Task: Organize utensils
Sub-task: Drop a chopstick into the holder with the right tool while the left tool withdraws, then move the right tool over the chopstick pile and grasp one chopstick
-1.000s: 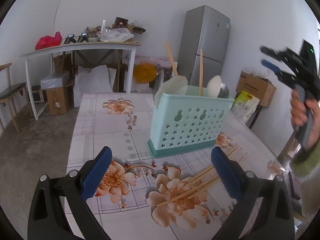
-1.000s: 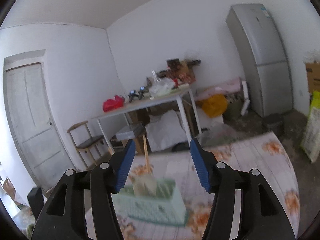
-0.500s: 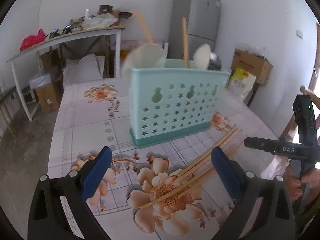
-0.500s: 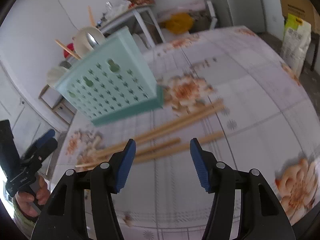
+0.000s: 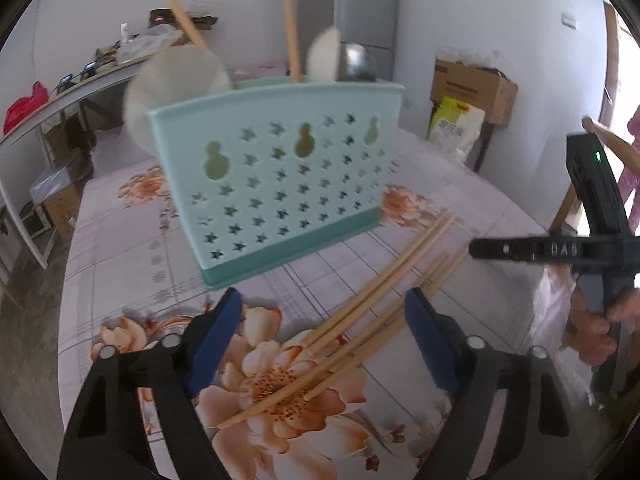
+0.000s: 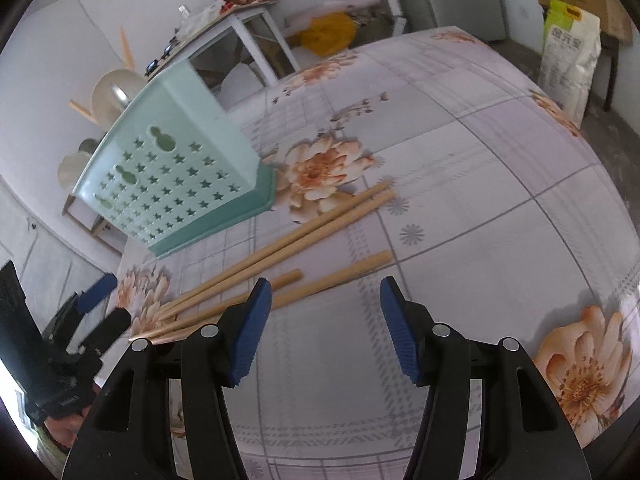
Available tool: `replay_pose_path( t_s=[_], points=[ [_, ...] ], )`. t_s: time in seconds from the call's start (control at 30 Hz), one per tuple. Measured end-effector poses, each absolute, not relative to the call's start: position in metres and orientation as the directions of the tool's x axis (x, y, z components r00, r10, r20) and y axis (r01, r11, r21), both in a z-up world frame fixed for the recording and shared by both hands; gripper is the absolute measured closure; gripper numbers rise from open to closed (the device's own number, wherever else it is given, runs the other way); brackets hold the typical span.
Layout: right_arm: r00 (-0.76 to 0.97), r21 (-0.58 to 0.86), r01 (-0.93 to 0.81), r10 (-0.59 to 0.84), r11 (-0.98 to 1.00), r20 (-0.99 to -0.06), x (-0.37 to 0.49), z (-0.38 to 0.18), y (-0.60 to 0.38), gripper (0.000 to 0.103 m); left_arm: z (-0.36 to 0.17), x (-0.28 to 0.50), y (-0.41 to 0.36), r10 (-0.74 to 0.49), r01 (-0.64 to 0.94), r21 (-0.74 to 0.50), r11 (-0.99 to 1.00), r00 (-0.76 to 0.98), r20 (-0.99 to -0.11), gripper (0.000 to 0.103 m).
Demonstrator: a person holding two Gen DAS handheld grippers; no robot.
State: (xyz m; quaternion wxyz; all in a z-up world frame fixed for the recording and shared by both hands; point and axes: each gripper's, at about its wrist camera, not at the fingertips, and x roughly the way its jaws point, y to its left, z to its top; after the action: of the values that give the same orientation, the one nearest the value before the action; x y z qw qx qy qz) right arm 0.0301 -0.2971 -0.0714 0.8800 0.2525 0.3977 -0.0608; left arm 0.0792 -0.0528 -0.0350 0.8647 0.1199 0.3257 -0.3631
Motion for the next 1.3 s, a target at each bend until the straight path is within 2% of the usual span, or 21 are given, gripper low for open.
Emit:
replay_pose_path(
  t_s=[0.07,0.23,0.33,0.4,0.63,0.97,1.17,1.3],
  points=[
    [0.681,0.419,0.313,0.106,0.852,-0.724,0.029,-0.073,-0.303,0.048,-0.040,0.078,-0.060,-0.534,0.713,-0.001,0.702,0.525,-0.663,0.033],
    [0.688,0.460,0.308,0.139,0.833,-0.712,0.026,-0.074,-0.310,0.050,-0.048,0.078,-0.071,-0.520,0.726,0.020,0.687,0.511,-0.685,0.059],
    [0.686,0.460,0.307,0.141,0.833,-0.714,0.027,-0.074,-0.310,0.050,-0.051,0.080,-0.079,-0.508,0.729,0.044,0.684,0.518,-0.688,0.069],
    [0.686,0.461,0.307,0.143,0.832,-0.713,0.027,-0.074,-0.310,0.050,-0.052,0.079,-0.085,-0.500,0.737,0.073,0.672,0.525,-0.688,0.072],
    [0.686,0.467,0.308,0.147,0.829,-0.713,0.028,-0.074,-0.311,0.050,-0.066,0.068,-0.103,-0.465,0.776,0.175,0.606,0.524,-0.713,0.073],
    [0.687,0.479,0.314,0.152,0.820,-0.710,0.027,-0.075,-0.313,0.050,-0.074,0.056,-0.109,-0.444,0.781,0.228,0.581,0.539,-0.716,0.073],
    [0.681,0.464,0.330,0.133,0.822,-0.720,0.028,-0.075,-0.311,0.051,-0.072,0.054,-0.104,-0.449,0.795,0.196,0.574,0.506,-0.736,0.073],
    [0.660,0.384,0.363,0.057,0.849,-0.749,0.033,-0.072,-0.307,0.051,-0.069,0.056,-0.102,-0.469,0.812,0.133,0.568,0.452,-0.759,0.076]
  ],
)
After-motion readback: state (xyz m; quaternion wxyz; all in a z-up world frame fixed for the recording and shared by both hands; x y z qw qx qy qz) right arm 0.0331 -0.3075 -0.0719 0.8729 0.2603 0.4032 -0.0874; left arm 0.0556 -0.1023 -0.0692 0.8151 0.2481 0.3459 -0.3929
